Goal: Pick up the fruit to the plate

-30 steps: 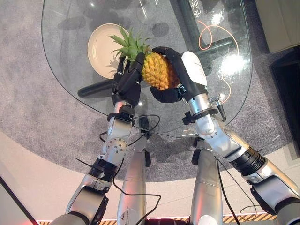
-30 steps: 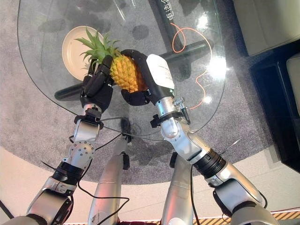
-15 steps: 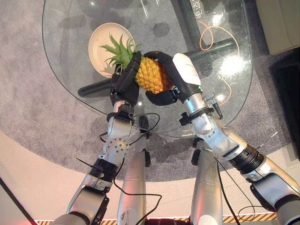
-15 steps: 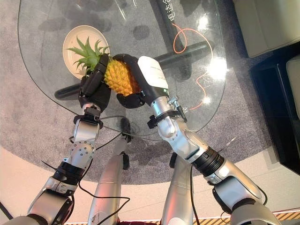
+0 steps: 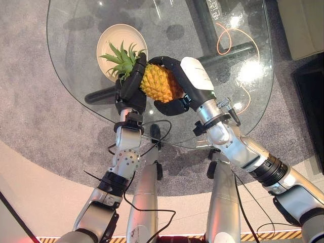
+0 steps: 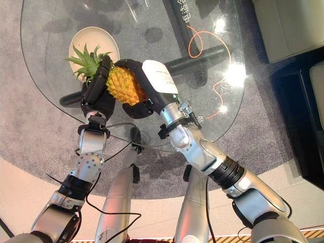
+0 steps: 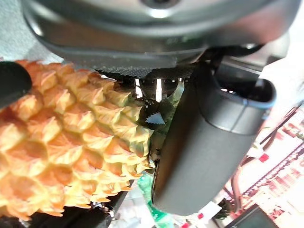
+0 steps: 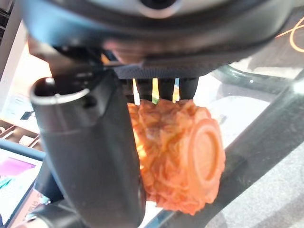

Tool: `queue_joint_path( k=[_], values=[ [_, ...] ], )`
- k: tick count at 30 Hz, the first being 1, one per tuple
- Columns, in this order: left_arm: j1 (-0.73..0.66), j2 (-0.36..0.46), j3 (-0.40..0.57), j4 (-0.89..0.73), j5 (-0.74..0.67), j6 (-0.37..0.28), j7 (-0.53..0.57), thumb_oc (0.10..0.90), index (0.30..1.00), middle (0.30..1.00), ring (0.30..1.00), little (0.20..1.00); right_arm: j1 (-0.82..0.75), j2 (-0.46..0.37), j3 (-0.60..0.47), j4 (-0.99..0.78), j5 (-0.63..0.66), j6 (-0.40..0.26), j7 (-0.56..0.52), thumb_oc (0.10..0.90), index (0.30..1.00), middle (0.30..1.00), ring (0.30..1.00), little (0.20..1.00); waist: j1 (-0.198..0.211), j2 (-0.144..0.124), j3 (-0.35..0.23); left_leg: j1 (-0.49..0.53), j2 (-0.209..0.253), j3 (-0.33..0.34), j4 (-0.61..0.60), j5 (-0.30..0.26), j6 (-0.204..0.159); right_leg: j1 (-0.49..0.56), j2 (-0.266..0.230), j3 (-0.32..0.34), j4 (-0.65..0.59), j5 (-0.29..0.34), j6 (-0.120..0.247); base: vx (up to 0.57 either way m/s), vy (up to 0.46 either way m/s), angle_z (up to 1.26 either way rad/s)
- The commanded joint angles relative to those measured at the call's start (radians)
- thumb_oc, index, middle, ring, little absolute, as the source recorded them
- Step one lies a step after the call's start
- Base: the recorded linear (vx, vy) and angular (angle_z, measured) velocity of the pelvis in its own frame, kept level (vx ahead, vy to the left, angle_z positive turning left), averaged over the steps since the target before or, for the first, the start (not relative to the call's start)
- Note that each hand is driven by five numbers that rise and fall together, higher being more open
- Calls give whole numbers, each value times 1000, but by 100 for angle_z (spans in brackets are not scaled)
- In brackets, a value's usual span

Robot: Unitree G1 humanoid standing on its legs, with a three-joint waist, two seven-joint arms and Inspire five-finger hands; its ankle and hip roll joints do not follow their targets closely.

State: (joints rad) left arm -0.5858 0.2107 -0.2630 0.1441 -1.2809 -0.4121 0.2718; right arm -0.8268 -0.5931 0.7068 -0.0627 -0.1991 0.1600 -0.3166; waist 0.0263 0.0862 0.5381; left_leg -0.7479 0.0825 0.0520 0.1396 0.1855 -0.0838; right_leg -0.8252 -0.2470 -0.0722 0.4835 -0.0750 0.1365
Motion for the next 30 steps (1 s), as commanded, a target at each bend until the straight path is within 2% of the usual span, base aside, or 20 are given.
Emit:
queue_joint_path(
  k=[1,9,17,18,19,20,21,30],
  values=[
    [-113,7,17,-135,84,-132,-24,100,300,300,300,200,-141,53,14,-205,-69,-168,-12,100,300,300,300,200,12,-15,-18,8,-75,-12,60,-102,17,74,36,-94,-208,111,-9,0,0,0],
    [-123,3,35,-138,148,-181,29,100,300,300,300,200,-134,63,3,-202,-71,-164,-17,100,300,300,300,200,12,-18,-18,4,-75,-14,59,-101,17,69,39,-93,-206,110,-9,0,0,0],
    [-120,-7,43,-145,197,-198,54,100,300,300,300,200,-122,77,-9,-201,-79,-149,-33,100,300,300,300,200,12,-18,-18,3,-76,-15,58,-101,16,68,40,-90,-205,108,-10,0,0,0],
    [-119,-7,45,-145,205,-201,57,100,300,300,300,200,-119,78,-13,-202,-76,-144,-39,248,427,427,427,348,12,-18,-18,4,-76,-15,58,-101,15,68,40,-90,-205,108,-10,0,0,0],
    [-124,-9,47,-144,216,-202,60,100,300,300,300,200,-120,80,-20,-199,-70,-141,-49,556,691,691,691,656,11,-17,-18,-3,-75,-14,54,-93,16,62,41,-90,-209,116,-11,0,0,0],
    [-120,-10,46,-144,218,-203,62,100,300,300,300,200,-115,81,-21,-198,-69,-140,-50,556,691,691,691,656,11,-18,-18,5,-75,-14,56,-100,16,69,40,-90,-205,108,-10,0,0,0],
    [-121,-10,48,-144,222,-205,66,100,300,300,300,200,-111,83,-25,-198,-68,-140,-55,800,900,900,900,900,10,-17,-18,5,-75,-14,55,-100,16,68,41,-89,-205,108,-10,0,0,0],
    [-124,-13,59,-146,275,-225,102,100,300,300,300,200,-85,99,-48,-202,-76,-128,-79,800,900,900,900,900,6,-15,-18,-3,-74,-11,51,-92,16,58,41,-86,-208,116,-11,0,0,0]
  ],
)
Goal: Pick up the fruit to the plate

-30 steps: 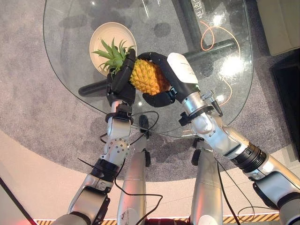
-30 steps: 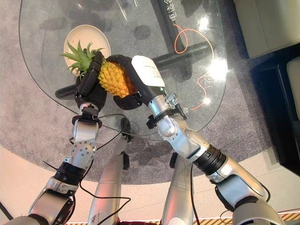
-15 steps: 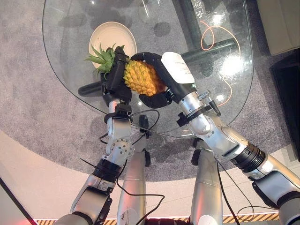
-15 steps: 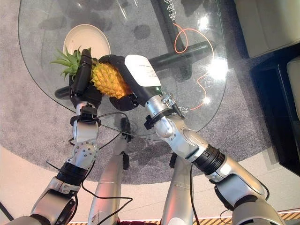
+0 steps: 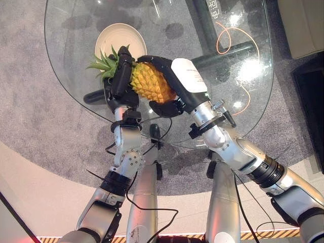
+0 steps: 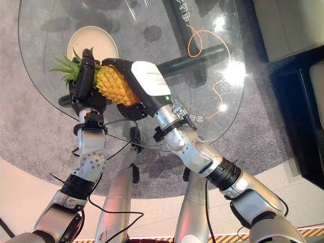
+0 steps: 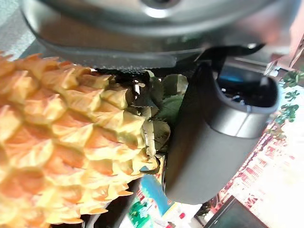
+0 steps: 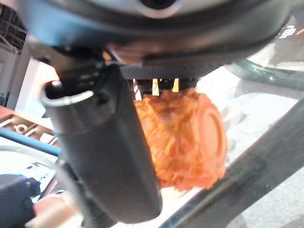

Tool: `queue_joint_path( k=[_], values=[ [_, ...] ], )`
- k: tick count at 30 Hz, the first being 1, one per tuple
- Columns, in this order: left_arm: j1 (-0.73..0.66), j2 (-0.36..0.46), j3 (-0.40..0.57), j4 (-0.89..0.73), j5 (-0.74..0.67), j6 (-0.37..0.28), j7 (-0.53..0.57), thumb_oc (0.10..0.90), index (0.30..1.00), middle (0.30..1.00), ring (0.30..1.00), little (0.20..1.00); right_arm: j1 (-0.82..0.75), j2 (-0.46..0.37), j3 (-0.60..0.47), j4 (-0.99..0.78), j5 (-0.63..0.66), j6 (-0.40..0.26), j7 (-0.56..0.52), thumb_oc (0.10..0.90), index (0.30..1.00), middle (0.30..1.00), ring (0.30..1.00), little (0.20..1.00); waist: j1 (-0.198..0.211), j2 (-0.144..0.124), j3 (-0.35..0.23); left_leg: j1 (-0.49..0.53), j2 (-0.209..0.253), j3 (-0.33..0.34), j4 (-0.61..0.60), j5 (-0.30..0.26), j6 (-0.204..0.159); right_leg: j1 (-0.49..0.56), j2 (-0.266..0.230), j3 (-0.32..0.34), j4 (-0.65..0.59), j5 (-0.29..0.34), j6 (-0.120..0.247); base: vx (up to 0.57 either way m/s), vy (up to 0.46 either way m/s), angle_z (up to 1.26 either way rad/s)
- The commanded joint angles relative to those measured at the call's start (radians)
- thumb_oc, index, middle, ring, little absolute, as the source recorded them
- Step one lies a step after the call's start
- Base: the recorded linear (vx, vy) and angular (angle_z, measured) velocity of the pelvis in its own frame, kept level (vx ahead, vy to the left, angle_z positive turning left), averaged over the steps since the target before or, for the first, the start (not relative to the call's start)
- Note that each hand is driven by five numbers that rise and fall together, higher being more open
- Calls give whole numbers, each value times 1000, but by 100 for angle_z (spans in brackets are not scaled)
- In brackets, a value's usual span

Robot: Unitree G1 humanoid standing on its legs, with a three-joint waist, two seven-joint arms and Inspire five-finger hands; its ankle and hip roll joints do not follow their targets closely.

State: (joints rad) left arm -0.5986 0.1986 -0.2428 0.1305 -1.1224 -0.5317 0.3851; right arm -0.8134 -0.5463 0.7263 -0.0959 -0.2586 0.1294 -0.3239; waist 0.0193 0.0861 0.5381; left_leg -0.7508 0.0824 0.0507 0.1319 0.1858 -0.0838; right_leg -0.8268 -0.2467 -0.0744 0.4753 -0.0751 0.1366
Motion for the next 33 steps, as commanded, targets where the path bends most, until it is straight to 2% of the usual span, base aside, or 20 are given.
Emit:
queue_joint_path(
  k=[1,12,21,33],
  values=[
    [-106,-2,38,-133,117,-106,-10,100,300,300,300,200,-93,54,-68,-169,-17,-97,-72,800,900,900,900,900,13,-15,-18,9,-74,-10,60,-100,15,67,40,-84,-196,108,-10,0,0,0],
    [-113,7,53,-120,224,-119,58,100,300,300,300,200,-85,60,-85,-166,-14,-95,-81,800,900,900,900,900,12,-13,-18,14,-72,-9,50,-95,14,68,42,-82,-197,107,-11,0,0,0],
    [-122,13,80,-105,349,-141,201,100,300,300,300,200,-93,67,-92,-161,-21,-91,-91,800,900,900,900,900,15,-13,-18,10,-70,-9,45,-87,13,66,43,-83,-203,113,-12,0,0,0],
    [-148,5,103,-93,368,-182,262,100,300,300,300,200,-112,76,-95,-147,-15,-87,-84,800,900,900,900,900,16,-13,-18,15,-69,-8,29,-80,10,69,46,-84,-209,113,-12,0,0,0]
  ],
)
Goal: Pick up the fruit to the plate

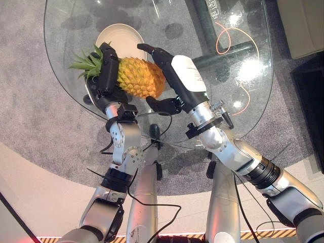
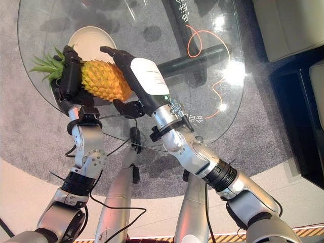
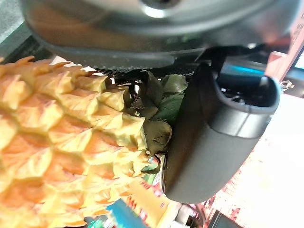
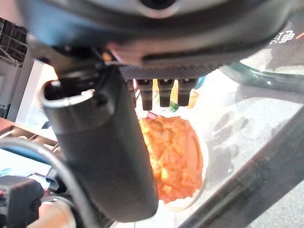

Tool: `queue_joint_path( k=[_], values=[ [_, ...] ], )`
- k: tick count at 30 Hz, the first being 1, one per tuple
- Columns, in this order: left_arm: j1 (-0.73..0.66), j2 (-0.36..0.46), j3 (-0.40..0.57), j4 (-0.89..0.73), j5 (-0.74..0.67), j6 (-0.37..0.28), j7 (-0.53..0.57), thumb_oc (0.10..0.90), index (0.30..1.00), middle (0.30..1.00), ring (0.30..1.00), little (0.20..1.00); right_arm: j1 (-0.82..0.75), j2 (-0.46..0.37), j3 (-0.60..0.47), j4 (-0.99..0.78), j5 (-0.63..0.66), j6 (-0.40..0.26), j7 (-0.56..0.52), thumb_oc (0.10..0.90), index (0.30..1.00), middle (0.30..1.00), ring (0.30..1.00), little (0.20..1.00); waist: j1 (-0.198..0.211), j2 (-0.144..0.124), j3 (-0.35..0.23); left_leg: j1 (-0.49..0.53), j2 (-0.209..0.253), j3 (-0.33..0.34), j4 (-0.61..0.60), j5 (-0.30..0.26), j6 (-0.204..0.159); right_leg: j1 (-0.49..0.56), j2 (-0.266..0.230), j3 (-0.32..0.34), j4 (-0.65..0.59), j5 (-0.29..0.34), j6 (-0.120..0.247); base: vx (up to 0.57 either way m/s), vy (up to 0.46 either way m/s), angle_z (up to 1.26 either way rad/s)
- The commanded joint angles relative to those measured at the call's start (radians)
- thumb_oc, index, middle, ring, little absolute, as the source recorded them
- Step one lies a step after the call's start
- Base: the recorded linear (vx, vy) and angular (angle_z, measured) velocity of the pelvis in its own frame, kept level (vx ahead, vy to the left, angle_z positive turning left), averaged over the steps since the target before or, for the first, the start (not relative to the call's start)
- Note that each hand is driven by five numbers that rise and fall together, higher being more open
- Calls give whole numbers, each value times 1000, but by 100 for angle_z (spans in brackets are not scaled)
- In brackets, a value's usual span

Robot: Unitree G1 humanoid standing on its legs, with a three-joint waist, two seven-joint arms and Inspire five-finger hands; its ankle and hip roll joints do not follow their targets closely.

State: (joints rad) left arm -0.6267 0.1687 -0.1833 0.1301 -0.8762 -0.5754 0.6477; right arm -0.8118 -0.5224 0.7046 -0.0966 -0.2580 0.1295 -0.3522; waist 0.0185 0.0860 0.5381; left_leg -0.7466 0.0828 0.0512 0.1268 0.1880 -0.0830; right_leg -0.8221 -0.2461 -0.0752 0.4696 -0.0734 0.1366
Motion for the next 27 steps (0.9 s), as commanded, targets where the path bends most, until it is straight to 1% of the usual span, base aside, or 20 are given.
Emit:
queue_joint_path(
  k=[1,5,6,7,10,11,12,13,15,16,17,18,19,20,21,23,25,27],
  values=[
    [-120,34,45,-92,122,-147,6,100,300,300,300,200,-112,53,-72,-146,-14,-86,-58,800,900,900,900,900,16,-14,-18,13,-68,-8,34,-83,8,66,45,-83,-203,111,-11,-31,-9,0],
    [-132,27,52,-81,146,-182,42,100,300,300,300,200,-116,59,-71,-138,-14,-74,-66,800,900,900,900,900,13,-15,-18,14,-67,-6,30,-82,6,66,46,-82,-208,113,-11,0,0,0],
    [-129,26,51,-80,148,-183,44,100,300,300,300,200,-113,60,-69,-137,-14,-74,-67,800,900,900,900,900,12,-16,-18,21,-67,-5,31,-89,6,72,45,-81,-205,105,-10,0,0,0],
    [-140,29,59,-73,162,-186,57,100,300,300,300,200,-117,58,-74,-131,-5,-67,-76,800,900,900,900,900,11,-16,-18,15,-66,-4,30,-81,6,68,45,-80,-211,115,-11,0,0,0],
    [-154,32,66,-61,207,-194,88,100,300,300,300,200,-118,54,-79,-109,0,-56,-104,800,900,900,900,900,8,-15,-18,14,-65,-2,26,-78,4,66,46,-77,-214,117,-11,0,0,0],
    [-151,32,67,-55,220,-199,96,100,300,300,300,200,-110,53,-81,-103,1,-58,-111,800,900,900,900,900,7,-16,-18,25,-65,-1,26,-87,2,76,45,-76,-211,107,-10,0,0,0],
    [-161,35,72,-49,238,-203,107,100,300,300,300,200,-114,50,-85,-96,3,-53,-121,800,900,900,900,900,5,-15,-18,16,-64,0,24,-78,3,68,46,-75,-216,117,-11,0,0,0],
    [-164,39,73,-40,259,-210,126,100,300,300,300,200,-105,49,-90,-87,10,-46,-135,800,900,900,900,900,2,-16,-18,28,-63,1,21,-85,1,77,46,-73,-214,108,-10,0,0,0],
    [-175,45,78,-34,293,-210,150,100,300,300,300,200,-104,43,-98,-80,14,-38,-154,800,900,900,900,900,0,-17,-18,22,-61,3,18,-78,2,71,47,-72,-219,116,-11,0,0,0],
    [-182,52,83,-16,325,-216,175,100,300,300,300,200,-93,36,-108,-55,17,-40,-183,800,900,900,900,900,-5,-18,-18,32,-60,6,18,-86,0,78,46,-69,-217,109,-10,-29,31,-1],
    [-192,56,88,-7,345,-218,189,100,300,300,300,200,-93,32,-117,-41,20,-36,-204,800,900,900,900,900,-7,-18,-18,23,-58,7,17,-77,1,70,47,-68,-221,118,-11,3,32,-3],
    [-193,60,91,1,366,-219,203,100,300,300,300,200,-81,30,-127,-28,22,-37,-223,800,900,900,900,900,-10,-19,-18,33,-58,8,18,-87,-1,78,47,-66,-216,108,-10,-28,28,-3],
    [-203,66,96,8,386,-217,216,100,300,300,300,200,-78,24,-139,-15,19,-40,-238,800,900,900,900,900,-13,-19,-18,23,-57,8,17,-79,0,68,48,-65,-219,117,-11,9,20,-4],
    [-202,70,99,13,407,-217,234,100,300,300,300,200,-63,18,-152,-3,23,-40,-258,800,900,900,900,900,-17,-20,-18,33,-56,10,18,-88,-1,74,48,-63,-215,108,-9,0,0,0],
    [-208,76,104,20,423,-219,245,100,300,300,300,200,-59,12,-164,10,27,-40,-276,800,900,900,900,900,-19,-19,-18,23,-55,12,16,-80,0,64,49,-61,-218,118,-11,-7,36,-2],
    [-210,86,114,37,473,-224,283,100,300,300,300,200,-27,4,-196,39,28,-47,-315,800,900,900,900,900,-28,-21,-18,26,-53,15,16,-83,0,62,50,-56,-215,115,-10,-15,39,-3],
    [-206,96,118,49,494,-227,301,100,300,300,300,200,1,-2,-214,58,37,-56,-343,800,900,900,900,900,-34,-23,-18,34,-52,17,16,-92,-1,67,51,-52,-212,106,-9,1,26,-4],
    [-211,111,130,72,517,-232,320,100,300,300,300,200,33,-7,-247,100,48,-64,-389,800,900,900,900,900,-43,-24,-18,27,-49,20,14,-87,0,56,55,-46,-210,111,-11,-2,37,-4]
  ],
)
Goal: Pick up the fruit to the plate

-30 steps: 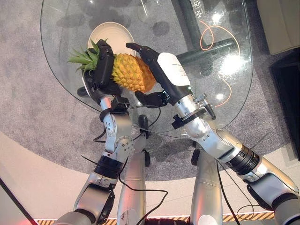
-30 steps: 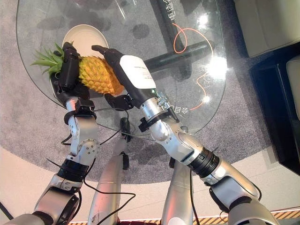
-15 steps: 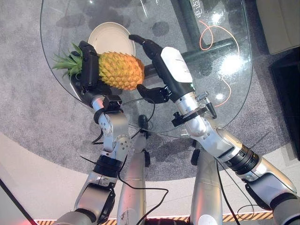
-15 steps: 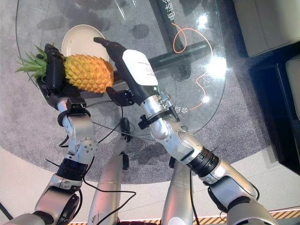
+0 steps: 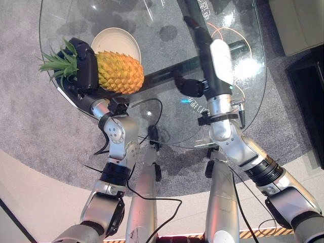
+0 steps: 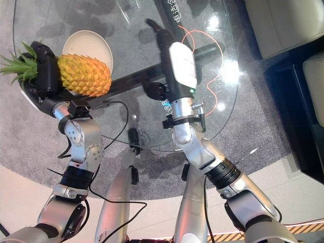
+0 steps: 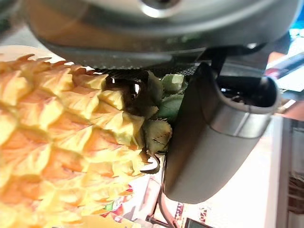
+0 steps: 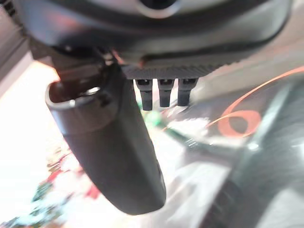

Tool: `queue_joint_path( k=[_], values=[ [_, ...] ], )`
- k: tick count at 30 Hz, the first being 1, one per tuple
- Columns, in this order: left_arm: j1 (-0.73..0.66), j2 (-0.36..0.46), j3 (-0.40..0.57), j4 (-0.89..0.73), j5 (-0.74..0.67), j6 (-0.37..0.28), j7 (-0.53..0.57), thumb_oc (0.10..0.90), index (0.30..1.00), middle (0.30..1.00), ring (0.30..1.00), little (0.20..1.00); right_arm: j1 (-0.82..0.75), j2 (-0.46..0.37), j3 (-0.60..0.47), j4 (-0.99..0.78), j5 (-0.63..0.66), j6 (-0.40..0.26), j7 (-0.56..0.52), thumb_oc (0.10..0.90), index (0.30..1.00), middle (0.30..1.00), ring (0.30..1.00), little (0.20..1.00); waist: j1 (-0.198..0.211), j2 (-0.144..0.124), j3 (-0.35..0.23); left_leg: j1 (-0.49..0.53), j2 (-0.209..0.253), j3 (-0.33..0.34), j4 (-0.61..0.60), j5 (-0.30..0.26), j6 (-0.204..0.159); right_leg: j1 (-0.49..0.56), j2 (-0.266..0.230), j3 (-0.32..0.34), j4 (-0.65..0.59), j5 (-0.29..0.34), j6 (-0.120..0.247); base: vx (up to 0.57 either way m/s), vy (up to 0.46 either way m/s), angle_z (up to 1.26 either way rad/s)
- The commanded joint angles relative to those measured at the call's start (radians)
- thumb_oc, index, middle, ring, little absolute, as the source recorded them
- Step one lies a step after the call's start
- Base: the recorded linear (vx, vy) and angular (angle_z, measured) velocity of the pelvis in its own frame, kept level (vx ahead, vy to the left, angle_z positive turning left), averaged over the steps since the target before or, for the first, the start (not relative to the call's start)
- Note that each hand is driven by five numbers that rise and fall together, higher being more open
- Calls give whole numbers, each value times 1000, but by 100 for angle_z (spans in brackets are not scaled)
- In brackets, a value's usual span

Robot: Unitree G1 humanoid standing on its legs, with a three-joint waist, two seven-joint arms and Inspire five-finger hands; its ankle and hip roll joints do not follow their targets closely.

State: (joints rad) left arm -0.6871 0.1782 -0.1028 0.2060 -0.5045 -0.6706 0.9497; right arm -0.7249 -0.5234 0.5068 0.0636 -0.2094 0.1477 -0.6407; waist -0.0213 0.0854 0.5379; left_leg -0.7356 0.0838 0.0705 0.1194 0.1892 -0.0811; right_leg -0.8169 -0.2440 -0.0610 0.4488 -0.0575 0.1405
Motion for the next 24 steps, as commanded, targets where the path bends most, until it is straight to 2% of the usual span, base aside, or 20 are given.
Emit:
queue_joint_path(
  k=[1,7,11,13,15,20,24],
  values=[
    [-149,103,51,2,147,-138,21,100,300,300,300,200,-44,-7,-53,-50,7,-84,-113,800,900,900,900,900,-5,-23,-18,25,-50,1,21,-96,-3,58,53,-59,-186,87,-14,-1,48,-4],
    [-162,148,75,87,199,-180,78,100,300,300,300,200,57,-10,-121,123,93,-123,-227,800,900,900,900,900,-29,-24,-18,33,-43,13,17,-102,-4,53,59,-42,-181,79,-17,3,52,-7],
    [-193,186,79,136,221,-175,120,100,300,300,300,200,78,-26,-143,239,164,-151,-272,800,900,900,900,900,-37,-25,-18,36,-36,20,16,-106,-6,52,63,-37,-180,77,-19,-10,30,-7],
    [-234,233,78,189,225,-158,142,100,300,300,300,200,82,-42,-160,354,245,-194,-298,800,900,900,900,900,-43,-26,-18,33,-32,25,22,-108,-9,48,68,-32,-175,75,-22,9,27,-5],
    [-258,261,75,218,218,-148,148,100,300,300,300,200,84,-48,-169,405,292,-203,-304,800,900,900,900,900,-46,-27,-18,31,-30,26,26,-110,-10,45,70,-31,-172,73,-23,8,7,-2],
    [-367,359,38,333,187,-106,188,100,300,300,300,200,94,-63,-176,589,430,-274,-291,800,900,900,900,900,-59,-31,-18,25,-20,37,32,-114,-13,41,74,-29,-172,71,-28,-2,4,-3],
    [-447,417,-5,428,178,-70,220,100,300,300,300,200,105,-52,-190,736,478,-329,-245,800,900,900,900,900,-70,-34,-18,25,-13,42,41,-116,-17,40,77,-25,-166,67,-31,-6,8,-4]
  ],
)
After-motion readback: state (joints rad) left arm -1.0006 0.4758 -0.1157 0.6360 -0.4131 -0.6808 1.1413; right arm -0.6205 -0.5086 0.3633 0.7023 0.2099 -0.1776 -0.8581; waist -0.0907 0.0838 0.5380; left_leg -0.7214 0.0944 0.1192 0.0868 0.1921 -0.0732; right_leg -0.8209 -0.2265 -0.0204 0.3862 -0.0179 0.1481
